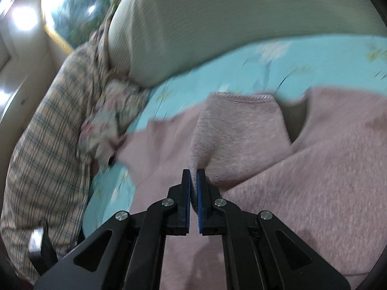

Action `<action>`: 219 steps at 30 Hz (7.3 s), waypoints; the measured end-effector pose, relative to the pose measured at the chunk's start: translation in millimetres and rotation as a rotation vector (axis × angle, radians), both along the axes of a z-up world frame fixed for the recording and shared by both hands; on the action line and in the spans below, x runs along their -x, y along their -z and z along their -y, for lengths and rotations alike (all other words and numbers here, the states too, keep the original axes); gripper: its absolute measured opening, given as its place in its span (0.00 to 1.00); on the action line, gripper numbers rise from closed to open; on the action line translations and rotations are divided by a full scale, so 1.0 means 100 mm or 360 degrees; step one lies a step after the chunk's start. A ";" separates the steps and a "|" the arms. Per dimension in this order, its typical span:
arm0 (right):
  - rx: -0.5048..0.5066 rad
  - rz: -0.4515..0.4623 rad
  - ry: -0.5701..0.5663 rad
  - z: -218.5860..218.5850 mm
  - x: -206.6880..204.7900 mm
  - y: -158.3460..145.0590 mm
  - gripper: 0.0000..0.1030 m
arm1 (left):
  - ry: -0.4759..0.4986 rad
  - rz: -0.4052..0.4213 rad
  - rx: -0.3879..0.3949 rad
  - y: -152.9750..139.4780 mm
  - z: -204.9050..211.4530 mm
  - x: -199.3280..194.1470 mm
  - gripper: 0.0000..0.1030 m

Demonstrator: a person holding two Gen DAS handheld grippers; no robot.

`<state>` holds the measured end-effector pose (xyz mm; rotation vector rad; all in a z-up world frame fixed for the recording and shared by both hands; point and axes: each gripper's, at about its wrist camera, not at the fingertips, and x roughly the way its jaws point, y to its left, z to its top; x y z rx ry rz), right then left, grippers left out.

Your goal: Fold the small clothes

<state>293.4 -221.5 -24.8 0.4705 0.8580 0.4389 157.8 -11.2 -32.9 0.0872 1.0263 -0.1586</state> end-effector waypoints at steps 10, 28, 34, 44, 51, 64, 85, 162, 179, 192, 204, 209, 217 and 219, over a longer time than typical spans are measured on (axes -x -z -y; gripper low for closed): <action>0.0039 -0.0176 -0.0087 -0.15 0.29 0.28 0.24 | 0.0064 -0.0027 0.0307 -0.01 -0.29 -0.70 0.99; 0.0004 0.0023 0.0308 0.55 1.08 -0.21 0.24 | 0.0453 -0.0165 0.0413 0.27 0.62 -2.28 0.04; 0.0009 0.0056 0.0353 0.62 1.22 -0.22 0.24 | 0.0246 0.0091 0.0506 -0.08 -0.09 -1.70 0.04; 0.0001 0.0003 0.0417 0.63 1.33 -0.13 0.24 | 0.0267 -0.0183 0.0675 0.28 -0.51 -1.89 0.28; 0.0070 0.0033 0.0661 1.06 1.54 -0.24 0.24 | 0.0292 -0.0001 0.0491 0.09 -0.28 -1.92 0.04; 0.0268 -0.0176 0.0882 1.90 0.99 0.00 0.43 | -0.0105 0.0245 0.0518 0.08 -0.77 -1.81 0.04; 0.0623 -0.0035 0.0892 1.56 0.94 -0.24 0.12 | -0.0147 0.0161 0.0444 0.19 -0.62 -1.90 0.05; 0.0051 -0.0107 0.0710 1.28 1.72 -0.14 0.53 | 0.0544 -0.0086 0.0476 0.08 1.68 -1.32 0.56; 0.0134 -0.0272 0.0484 0.76 0.37 0.30 0.58 | -0.0468 0.0094 0.0345 0.20 -1.17 -1.30 0.54; 0.0071 0.0195 0.0646 1.19 0.80 -0.59 0.05 | -0.0420 0.0059 0.0258 0.37 -1.01 -1.66 0.50; 0.0141 -0.0138 0.0884 1.79 1.12 0.13 0.05 | -0.0396 0.0191 0.0089 0.34 -0.72 -1.42 0.30; 0.0154 -0.0105 0.0866 1.77 1.13 0.06 0.05 | -0.0470 0.0372 0.0048 0.16 -0.68 -1.23 0.28; 0.0331 -0.0194 0.0952 1.74 1.22 0.05 0.08 | -0.0472 0.0226 0.0064 0.37 -0.71 -1.21 0.25; 0.0393 -0.0158 0.1005 1.66 1.28 -0.07 0.10 | -0.0460 0.0227 0.0049 0.39 -0.71 -1.19 0.27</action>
